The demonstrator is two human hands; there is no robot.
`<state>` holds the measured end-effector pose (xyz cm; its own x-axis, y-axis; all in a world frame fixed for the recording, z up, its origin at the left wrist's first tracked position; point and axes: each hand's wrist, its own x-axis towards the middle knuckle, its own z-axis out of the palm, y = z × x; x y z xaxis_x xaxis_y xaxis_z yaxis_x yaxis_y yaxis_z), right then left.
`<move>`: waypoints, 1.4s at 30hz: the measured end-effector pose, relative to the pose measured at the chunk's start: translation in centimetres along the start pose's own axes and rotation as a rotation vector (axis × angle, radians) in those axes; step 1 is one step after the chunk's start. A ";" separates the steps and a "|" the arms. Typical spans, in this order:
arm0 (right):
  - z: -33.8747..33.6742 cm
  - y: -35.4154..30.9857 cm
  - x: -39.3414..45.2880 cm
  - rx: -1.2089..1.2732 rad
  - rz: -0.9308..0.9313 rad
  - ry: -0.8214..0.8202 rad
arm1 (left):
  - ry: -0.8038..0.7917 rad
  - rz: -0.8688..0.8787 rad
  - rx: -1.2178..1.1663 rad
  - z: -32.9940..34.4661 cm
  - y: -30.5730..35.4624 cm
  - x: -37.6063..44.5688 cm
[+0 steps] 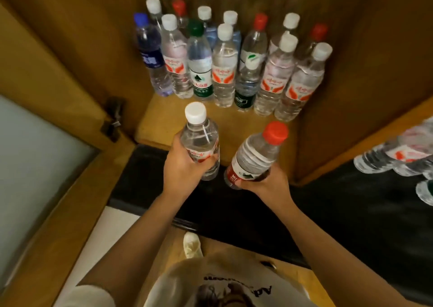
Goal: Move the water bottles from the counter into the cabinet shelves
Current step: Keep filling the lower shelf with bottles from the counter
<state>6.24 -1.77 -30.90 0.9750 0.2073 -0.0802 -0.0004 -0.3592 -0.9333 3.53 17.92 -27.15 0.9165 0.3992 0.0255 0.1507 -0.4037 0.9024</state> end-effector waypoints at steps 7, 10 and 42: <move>6.4 -3.4 7.1 0.010 0.007 0.052 | 0.153 -0.015 0.008 -4.8 -1.7 8.6; 7.7 -3.7 8.8 0.002 0.018 0.094 | 0.180 -0.031 0.000 -5.0 -2.0 11.3; 8.2 -5.8 11.2 -0.060 0.078 0.061 | -0.024 -1.084 -1.288 -5.8 -5.8 11.7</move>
<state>15.34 10.15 -29.25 0.9842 0.1219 -0.1284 -0.0650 -0.4260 -0.9024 11.20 29.68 -29.57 0.6068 0.0058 -0.7949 0.3027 0.9229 0.2378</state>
